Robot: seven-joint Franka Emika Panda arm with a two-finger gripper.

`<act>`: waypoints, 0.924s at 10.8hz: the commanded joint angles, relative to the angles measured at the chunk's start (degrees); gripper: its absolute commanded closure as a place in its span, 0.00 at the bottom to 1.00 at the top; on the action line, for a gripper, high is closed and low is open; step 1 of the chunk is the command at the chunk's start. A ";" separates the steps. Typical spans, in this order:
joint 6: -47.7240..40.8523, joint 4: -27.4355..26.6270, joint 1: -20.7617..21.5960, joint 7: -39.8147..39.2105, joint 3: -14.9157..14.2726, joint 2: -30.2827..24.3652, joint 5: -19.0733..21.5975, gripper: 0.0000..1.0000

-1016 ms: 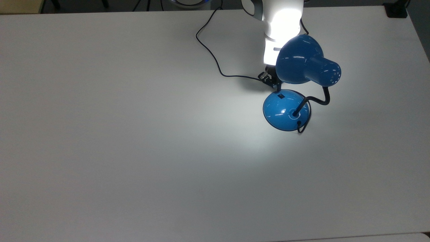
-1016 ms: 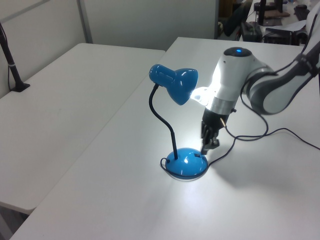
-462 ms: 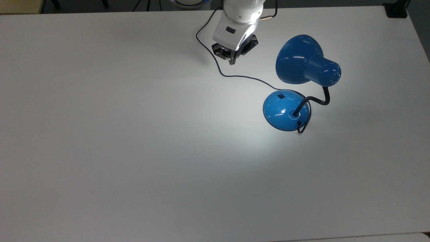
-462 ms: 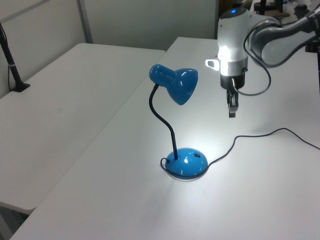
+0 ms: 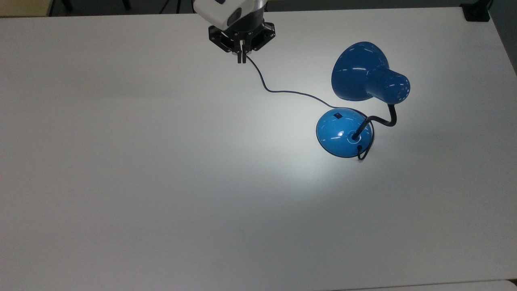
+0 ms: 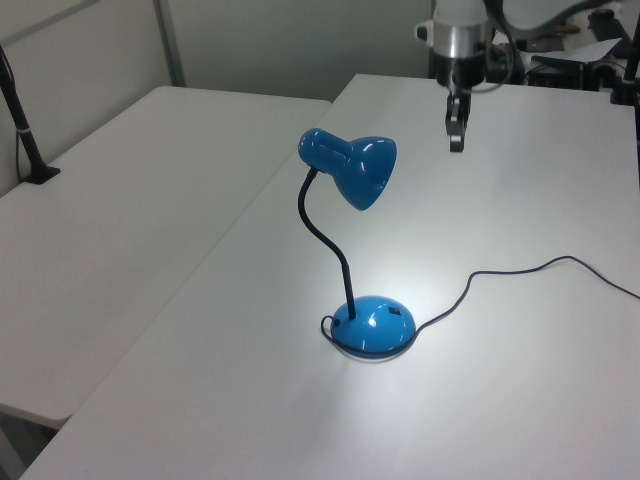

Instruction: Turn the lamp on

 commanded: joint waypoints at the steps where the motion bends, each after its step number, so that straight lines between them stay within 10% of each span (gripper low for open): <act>1: -7.91 7.63 0.99 1.90 -2.54 -0.07 0.07 0.64; 4: -8.71 9.65 1.08 2.51 -4.82 -0.77 0.07 0.00; 10: -11.44 9.57 0.20 2.42 -5.09 -3.50 -0.10 0.00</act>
